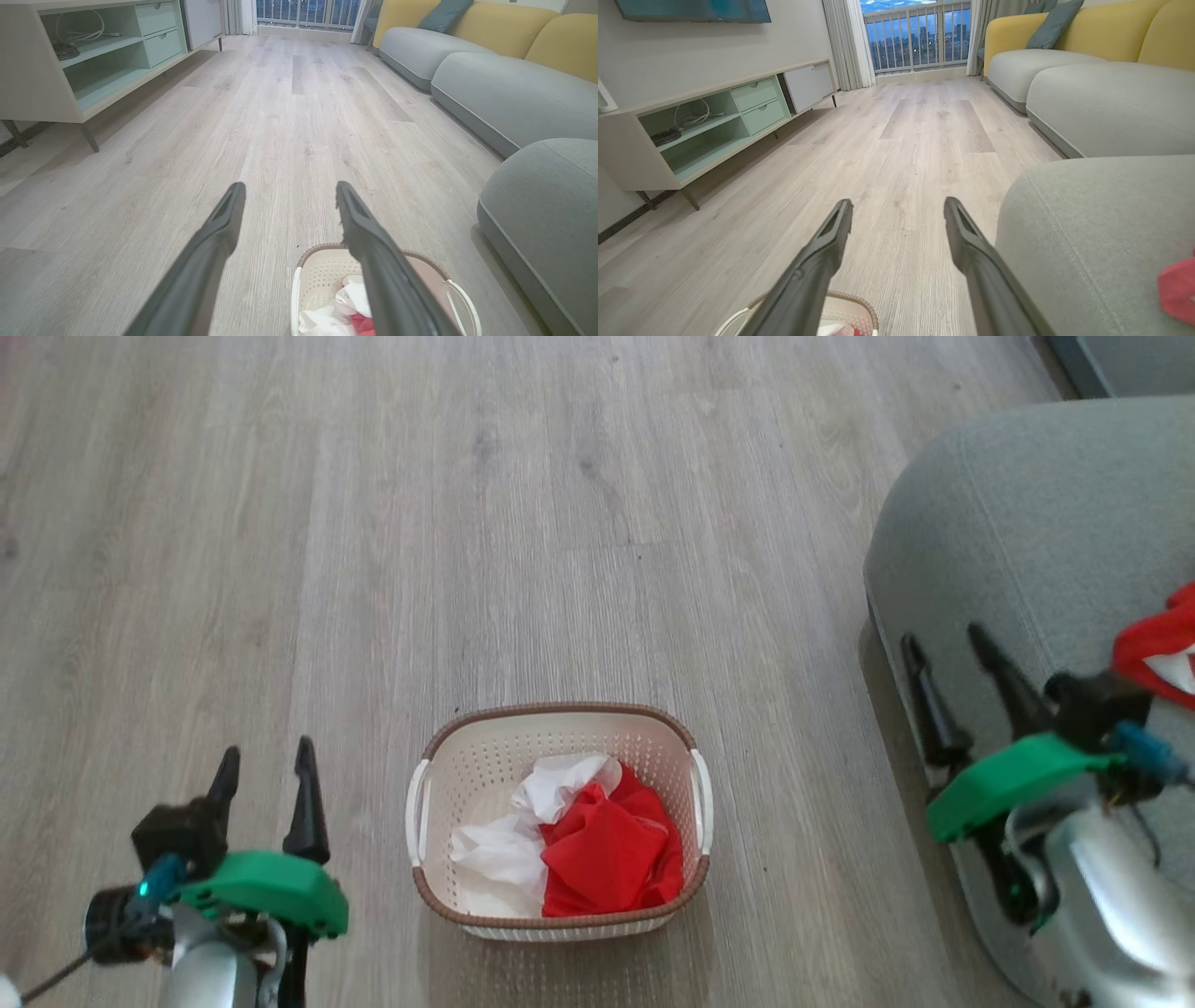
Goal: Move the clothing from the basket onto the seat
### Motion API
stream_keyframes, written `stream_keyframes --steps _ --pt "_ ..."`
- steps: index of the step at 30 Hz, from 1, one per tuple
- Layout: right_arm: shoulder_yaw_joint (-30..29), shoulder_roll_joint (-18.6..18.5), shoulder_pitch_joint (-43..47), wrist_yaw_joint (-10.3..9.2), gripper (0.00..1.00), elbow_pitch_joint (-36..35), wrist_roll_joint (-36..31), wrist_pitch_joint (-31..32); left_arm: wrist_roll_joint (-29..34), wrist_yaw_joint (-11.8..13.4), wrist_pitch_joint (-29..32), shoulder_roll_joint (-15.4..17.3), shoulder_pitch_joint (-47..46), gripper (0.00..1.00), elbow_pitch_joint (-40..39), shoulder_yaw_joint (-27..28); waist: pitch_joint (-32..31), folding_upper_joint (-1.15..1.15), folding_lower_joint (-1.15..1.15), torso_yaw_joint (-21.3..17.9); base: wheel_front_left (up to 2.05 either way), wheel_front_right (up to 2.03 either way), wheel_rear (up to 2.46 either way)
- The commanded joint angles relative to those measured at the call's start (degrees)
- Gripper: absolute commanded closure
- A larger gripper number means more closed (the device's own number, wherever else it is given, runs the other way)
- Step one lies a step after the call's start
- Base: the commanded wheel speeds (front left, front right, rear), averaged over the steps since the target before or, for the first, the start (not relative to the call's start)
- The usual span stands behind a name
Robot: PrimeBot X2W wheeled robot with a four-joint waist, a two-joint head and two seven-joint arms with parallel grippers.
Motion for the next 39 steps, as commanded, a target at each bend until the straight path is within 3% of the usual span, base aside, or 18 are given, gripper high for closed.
stream_keyframes --steps 1,13,23,39 --pt "0.56 0.28 0.15 -0.01 0.00 -2.26 -0.59 -0.37 0.92 -0.15 -0.71 0.07 -0.61 0.00 -2.55 2.77 -0.34 0.00 0.01 0.05 0.00 0.00 0.00" --pt "-0.75 1.89 3.36 -0.01 0.00 -3.17 -2.75 -0.37 3.48 -1.23 -0.71 -1.42 2.60 0.00 -4.92 5.82 -0.60 0.00 0.01 -0.12 0.00 0.00 0.00" --pt "-1.82 3.28 3.67 -0.01 0.00 -4.72 -4.17 -0.37 3.79 -1.44 -0.71 -1.85 2.50 0.00 -4.95 4.88 1.11 0.00 0.01 -0.29 0.00 0.00 0.00" --pt "-1.81 3.71 -6.65 -0.01 0.00 -9.24 -5.15 -0.37 2.06 -1.91 -0.71 -1.89 -8.85 0.00 2.87 -5.36 20.79 0.00 0.01 -1.34 0.00 0.00 0.00"
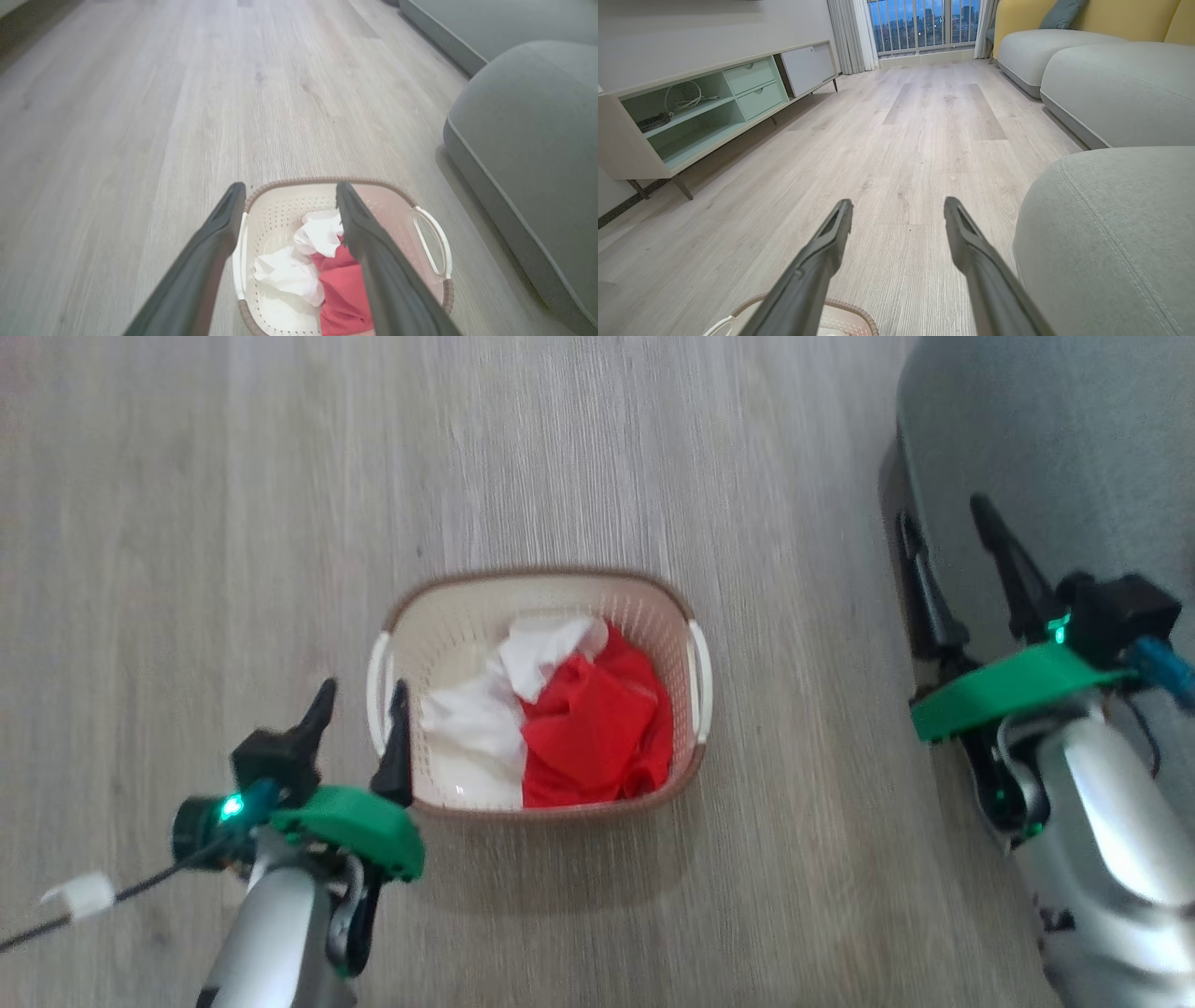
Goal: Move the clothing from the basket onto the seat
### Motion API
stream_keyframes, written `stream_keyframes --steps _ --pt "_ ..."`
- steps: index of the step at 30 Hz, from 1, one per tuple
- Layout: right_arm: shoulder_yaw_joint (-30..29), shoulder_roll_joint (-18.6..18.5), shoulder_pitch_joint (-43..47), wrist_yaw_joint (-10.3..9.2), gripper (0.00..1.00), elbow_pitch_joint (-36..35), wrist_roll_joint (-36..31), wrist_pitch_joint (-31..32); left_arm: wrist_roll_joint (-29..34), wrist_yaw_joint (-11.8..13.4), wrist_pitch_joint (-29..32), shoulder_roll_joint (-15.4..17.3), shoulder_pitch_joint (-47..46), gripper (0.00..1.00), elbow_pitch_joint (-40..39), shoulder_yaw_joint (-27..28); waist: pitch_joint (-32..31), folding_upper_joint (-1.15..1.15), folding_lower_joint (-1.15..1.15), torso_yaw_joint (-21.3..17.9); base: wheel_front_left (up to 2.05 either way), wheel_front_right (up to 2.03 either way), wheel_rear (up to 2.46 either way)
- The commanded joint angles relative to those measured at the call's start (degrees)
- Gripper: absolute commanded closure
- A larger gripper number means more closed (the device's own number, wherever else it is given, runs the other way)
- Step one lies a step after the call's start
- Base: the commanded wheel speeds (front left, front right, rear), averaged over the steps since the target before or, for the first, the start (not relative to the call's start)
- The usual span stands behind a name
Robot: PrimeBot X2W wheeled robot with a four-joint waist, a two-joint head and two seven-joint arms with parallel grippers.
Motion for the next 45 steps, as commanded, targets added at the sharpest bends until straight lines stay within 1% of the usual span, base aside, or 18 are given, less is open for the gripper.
stream_keyframes --steps 1,7,13,15,22,31,36,42,45 --pt "1.24 0.17 -2.21 -0.01 0.00 -2.34 -0.50 -0.37 0.35 -0.37 -0.71 0.43 -3.25 0.00 0.34 0.04 6.62 0.00 -0.02 -0.80 0.00 0.00 0.00" --pt "1.40 0.30 -6.25 -0.01 0.00 -3.99 -0.64 -0.37 0.68 -0.83 -0.71 0.43 -10.58 0.00 5.72 -4.17 14.89 0.00 -0.02 -1.63 0.00 0.00 0.00" --pt "1.38 0.66 -9.42 -0.01 0.00 -5.76 -0.66 -0.37 1.81 -1.27 -0.71 0.43 -19.45 0.00 13.21 -7.90 22.56 0.00 -0.02 -2.73 0.00 0.00 0.00" --pt "1.31 0.74 -9.82 -0.01 0.00 -6.05 -0.68 -0.37 2.06 -1.41 -0.71 0.43 -21.01 0.00 14.79 -8.42 23.64 0.00 -0.02 -2.90 0.00 0.00 0.00" --pt "0.91 1.59 -11.94 -0.01 0.00 -8.22 -0.97 -0.37 3.71 -1.58 -0.71 0.43 -31.20 0.00 23.65 -10.75 30.58 0.00 -0.02 -4.44 0.00 0.00 0.00" --pt "1.59 2.45 -14.04 -0.01 0.00 -10.13 -0.99 -0.37 6.10 -1.09 -0.71 0.42 -41.80 0.00 34.45 -13.51 36.19 0.00 -0.02 -6.62 0.00 0.00 0.00" --pt "1.68 3.05 -14.78 -0.01 0.00 -10.54 -0.90 -0.37 5.02 -0.95 -0.71 0.42 -45.91 0.00 37.50 -14.25 37.89 0.00 -0.02 -7.64 0.00 0.00 0.00" --pt "1.57 3.90 -14.95 -0.01 0.00 -10.46 -0.55 -0.37 2.81 -1.37 -0.71 0.42 -48.25 0.00 39.95 -15.75 39.30 0.00 -0.02 -8.60 0.00 0.00 0.00" --pt "1.60 4.48 -14.87 -0.01 0.00 -10.33 -0.49 -0.37 2.20 -1.19 0.21 0.42 -49.45 0.00 43.39 -17.87 40.11 0.00 -0.02 -9.19 0.00 0.00 0.00"
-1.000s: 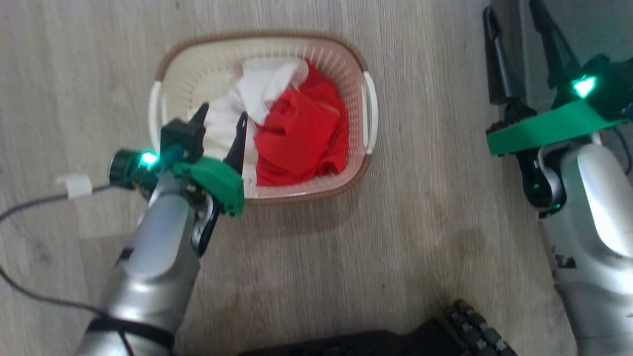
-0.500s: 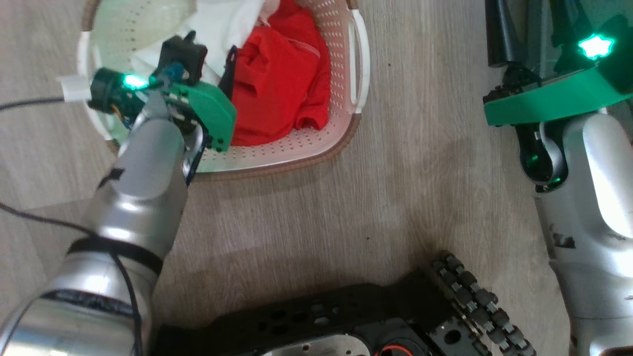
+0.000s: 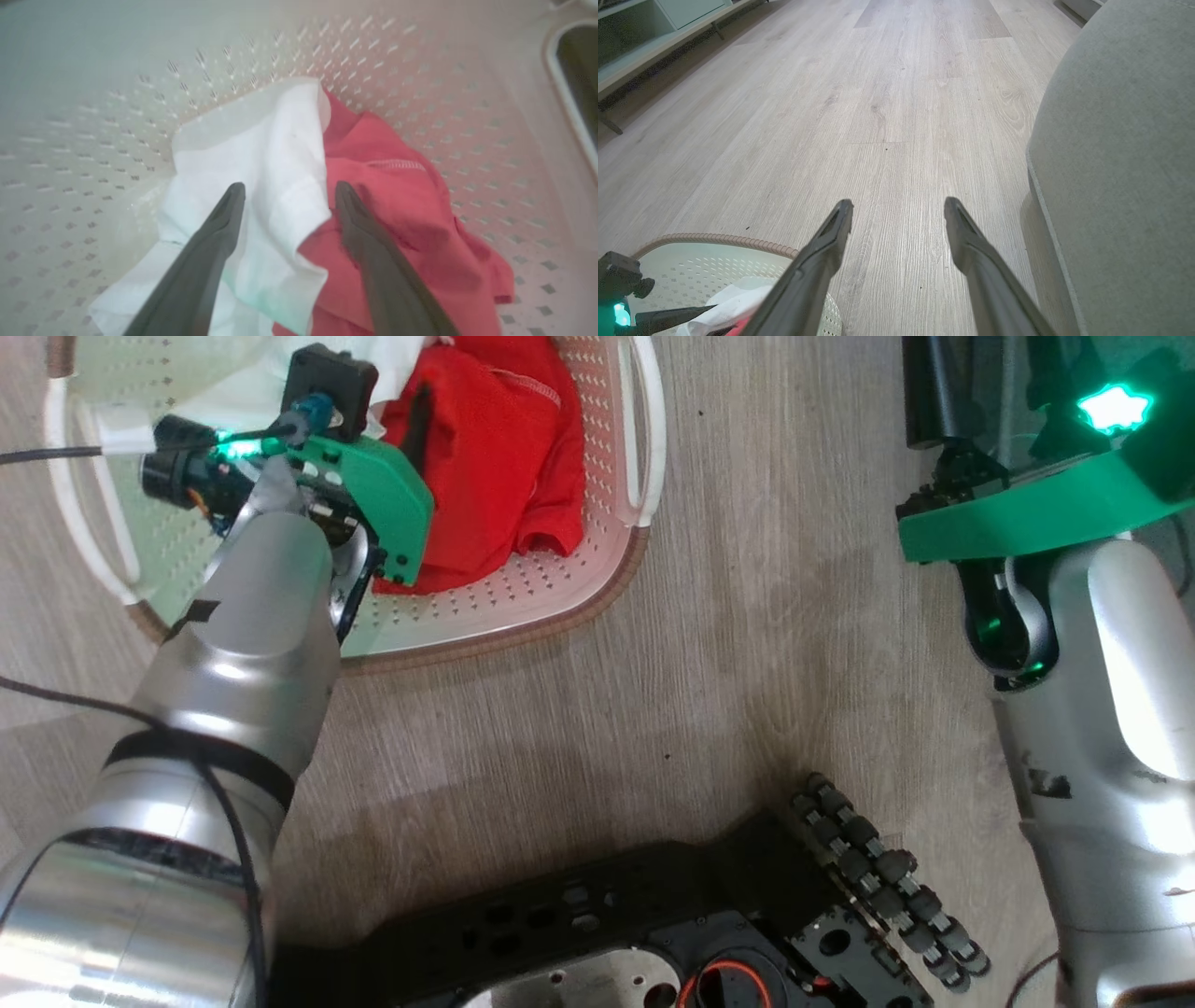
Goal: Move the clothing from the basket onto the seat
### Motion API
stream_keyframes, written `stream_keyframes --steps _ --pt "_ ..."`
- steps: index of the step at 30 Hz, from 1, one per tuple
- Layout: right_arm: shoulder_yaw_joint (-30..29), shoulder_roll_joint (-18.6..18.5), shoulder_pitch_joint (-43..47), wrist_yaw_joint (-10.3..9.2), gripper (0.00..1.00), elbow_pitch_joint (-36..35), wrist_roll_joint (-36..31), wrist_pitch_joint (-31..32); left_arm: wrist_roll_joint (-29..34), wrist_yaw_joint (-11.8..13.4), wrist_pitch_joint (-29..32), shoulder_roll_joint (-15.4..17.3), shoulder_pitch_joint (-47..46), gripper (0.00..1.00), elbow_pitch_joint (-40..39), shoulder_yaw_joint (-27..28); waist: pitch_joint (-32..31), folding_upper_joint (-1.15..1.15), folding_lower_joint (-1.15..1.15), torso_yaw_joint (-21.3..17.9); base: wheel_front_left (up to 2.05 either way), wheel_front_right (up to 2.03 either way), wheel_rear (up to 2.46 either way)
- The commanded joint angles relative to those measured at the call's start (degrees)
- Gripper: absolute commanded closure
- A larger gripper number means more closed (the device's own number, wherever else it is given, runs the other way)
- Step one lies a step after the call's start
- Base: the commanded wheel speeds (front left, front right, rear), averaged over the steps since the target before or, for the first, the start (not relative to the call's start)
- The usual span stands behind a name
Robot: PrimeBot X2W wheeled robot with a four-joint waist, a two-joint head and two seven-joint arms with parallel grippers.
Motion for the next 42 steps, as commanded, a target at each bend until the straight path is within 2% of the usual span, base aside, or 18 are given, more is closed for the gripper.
stream_keyframes --steps 1,5,8,9,10,16,24,33,42 --pt "0.63 0.88 1.53 -0.01 0.00 -1.57 0.24 -0.37 -0.21 0.42 0.64 0.81 0.10 0.00 0.38 -0.06 0.39 0.00 0.00 -0.35 0.00 0.00 0.00" --pt "0.59 1.26 1.41 -0.01 0.00 -1.63 0.43 -0.37 -0.34 1.37 2.28 0.81 -0.94 0.00 2.99 -1.43 1.11 0.00 0.00 -0.98 0.00 0.00 0.00" --pt "0.29 1.36 1.44 -0.01 0.00 -1.59 0.50 -0.37 -0.70 0.99 2.32 0.81 -1.33 0.00 3.73 -2.25 1.20 0.00 0.00 -1.16 0.00 0.00 0.00" --pt "0.23 1.41 1.48 -0.01 0.00 -1.55 0.48 -0.37 -1.02 0.78 2.19 0.81 -1.37 0.05 3.89 -2.32 1.18 0.00 0.00 -1.21 0.00 0.00 0.00" --pt "0.15 1.44 1.46 -0.01 0.00 -1.47 0.50 -0.37 -1.40 0.45 1.91 0.81 -1.40 1.00 3.97 -2.34 1.15 0.00 0.00 -1.26 0.00 0.00 0.00" --pt "-0.46 1.54 1.43 -0.01 0.00 -0.78 0.57 -0.37 -3.20 -0.42 0.35 0.81 -0.24 1.00 4.16 -2.53 -0.96 0.00 0.00 -0.92 0.00 0.00 0.00" --pt "-0.96 0.12 2.47 -0.01 0.00 0.43 0.21 -0.37 -7.34 -1.55 -0.82 0.81 4.38 1.00 1.34 -2.47 -8.63 0.00 0.00 1.37 0.00 0.00 0.00" --pt "-0.79 -2.16 5.41 -0.01 0.00 2.92 0.17 -0.37 -11.70 -1.02 -0.89 0.81 12.54 1.00 -10.83 -0.74 -19.47 0.00 0.00 5.20 0.00 0.00 0.00" --pt "0.08 -2.98 9.35 -0.01 0.00 6.32 0.66 -0.37 -12.17 -0.56 -0.90 0.81 20.31 1.00 -20.53 3.18 -30.30 0.00 0.00 7.59 0.00 0.00 0.00"
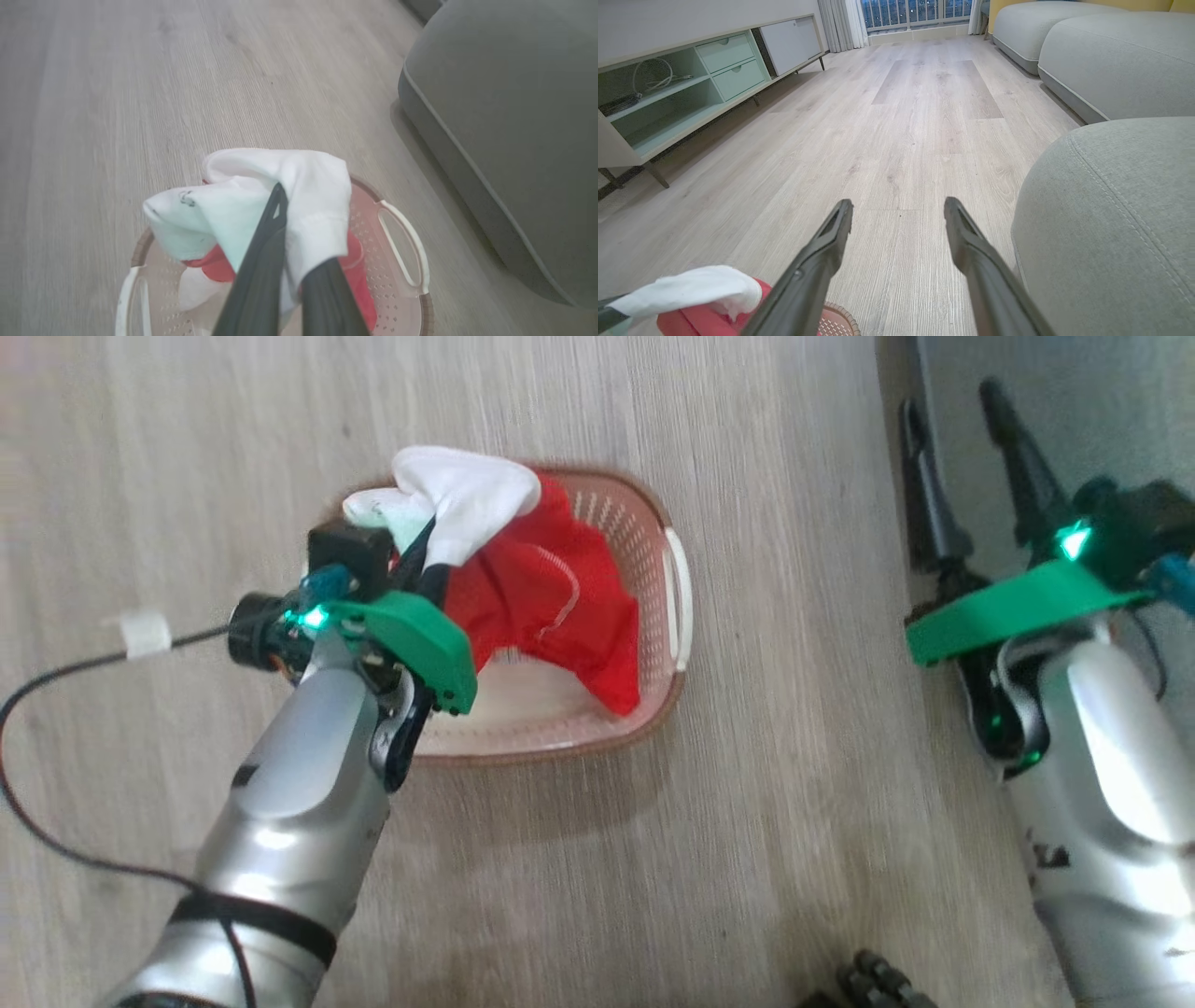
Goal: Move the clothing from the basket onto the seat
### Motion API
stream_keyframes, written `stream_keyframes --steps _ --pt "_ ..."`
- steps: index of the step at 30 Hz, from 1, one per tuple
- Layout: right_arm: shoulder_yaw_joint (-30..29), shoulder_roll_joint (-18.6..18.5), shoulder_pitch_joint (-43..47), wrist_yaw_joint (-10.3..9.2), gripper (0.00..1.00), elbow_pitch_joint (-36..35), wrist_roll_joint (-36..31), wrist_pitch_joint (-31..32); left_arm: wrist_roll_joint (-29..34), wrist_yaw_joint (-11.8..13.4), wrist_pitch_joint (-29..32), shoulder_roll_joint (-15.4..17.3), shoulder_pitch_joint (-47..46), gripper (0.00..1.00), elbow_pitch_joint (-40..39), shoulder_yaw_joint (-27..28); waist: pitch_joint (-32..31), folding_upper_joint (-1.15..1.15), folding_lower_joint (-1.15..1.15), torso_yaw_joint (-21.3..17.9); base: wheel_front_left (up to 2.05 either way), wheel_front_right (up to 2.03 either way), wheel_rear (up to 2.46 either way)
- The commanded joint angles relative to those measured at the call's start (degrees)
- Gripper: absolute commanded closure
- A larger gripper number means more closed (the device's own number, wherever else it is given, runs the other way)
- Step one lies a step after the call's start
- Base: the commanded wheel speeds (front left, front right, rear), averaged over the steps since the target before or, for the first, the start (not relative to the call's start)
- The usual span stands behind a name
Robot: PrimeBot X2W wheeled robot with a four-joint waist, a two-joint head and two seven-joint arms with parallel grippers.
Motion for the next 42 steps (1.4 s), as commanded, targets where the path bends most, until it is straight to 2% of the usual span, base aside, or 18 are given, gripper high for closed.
stream_keyframes --steps 1,13,23,42 --pt "1.21 -0.46 2.18 -0.01 0.00 -0.94 0.63 -0.37 -0.52 0.33 -0.71 0.82 1.39 1.00 -3.25 2.67 -5.39 0.00 0.01 1.82 0.00 0.00 0.00" --pt "4.08 -0.42 6.24 -0.01 0.00 3.59 1.57 -0.37 3.05 -0.71 -0.72 0.82 7.51 1.00 -16.07 8.73 -16.61 0.00 0.01 2.75 0.00 0.00 0.00" --pt "5.26 -0.09 9.08 -0.01 0.00 5.90 1.85 -0.37 4.10 -1.18 -0.72 0.82 8.67 1.00 -25.39 10.36 -23.14 0.00 0.01 3.17 0.00 0.00 0.00" --pt "6.54 0.98 11.63 -0.01 0.00 7.13 2.22 -0.37 6.36 -1.05 0.79 1.48 2.02 1.00 -39.55 9.07 -26.37 0.00 0.01 3.63 0.00 0.00 0.00"
